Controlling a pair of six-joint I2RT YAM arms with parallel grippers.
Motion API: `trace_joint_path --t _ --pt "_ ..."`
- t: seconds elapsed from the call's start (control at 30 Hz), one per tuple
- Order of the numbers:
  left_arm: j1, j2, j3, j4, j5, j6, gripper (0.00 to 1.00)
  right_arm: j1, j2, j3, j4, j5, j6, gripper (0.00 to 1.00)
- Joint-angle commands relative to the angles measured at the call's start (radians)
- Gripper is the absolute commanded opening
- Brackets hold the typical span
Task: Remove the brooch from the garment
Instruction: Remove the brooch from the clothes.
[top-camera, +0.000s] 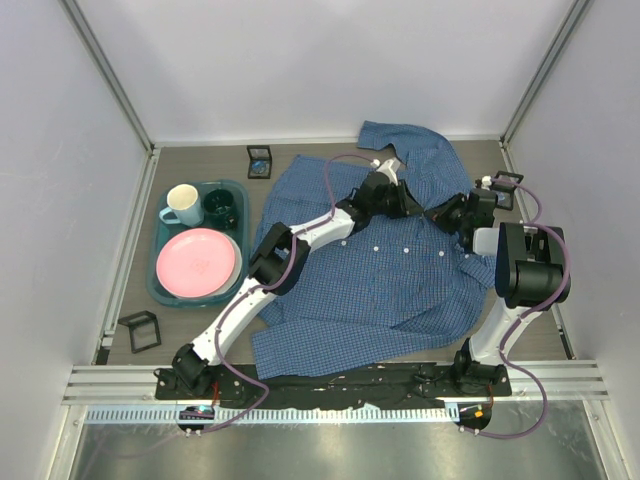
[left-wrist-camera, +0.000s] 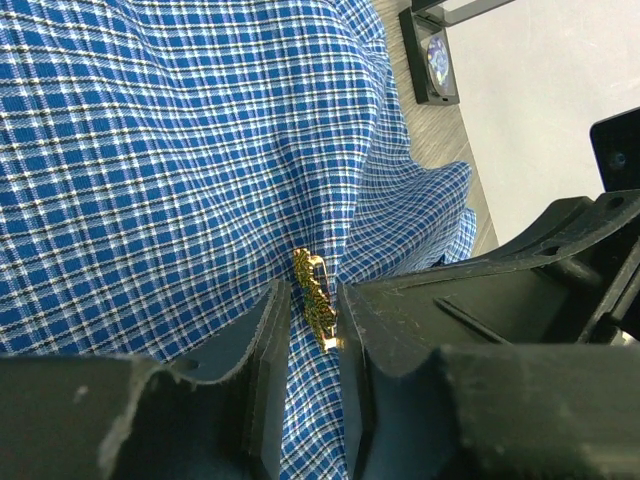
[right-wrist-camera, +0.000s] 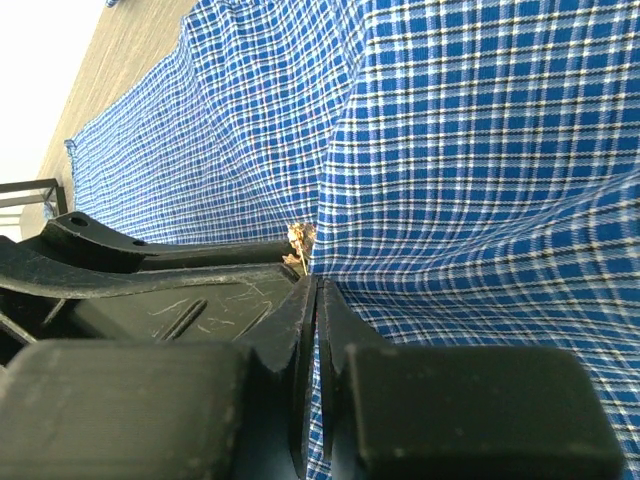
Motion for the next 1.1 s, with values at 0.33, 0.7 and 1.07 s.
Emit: trace_joint_path --t 0.33,0.7,1.07 --pt "-0.001 -0.053 -0.029 0.029 -0.001 0.071 0.16 0.008 -0.019 0.104 -0.065 0.045 -0.070 0.13" --pt "-0.007 -0.105 -0.065 0.038 -0.021 0.100 0.42 0.014 -0.014 0.092 -0.058 0.043 -0.067 0.11" --pt "0.005 -0.094 -0.067 0.038 -0.001 0.071 0.26 0.014 -0.017 0.084 -0.067 0.054 -0.067 0.11"
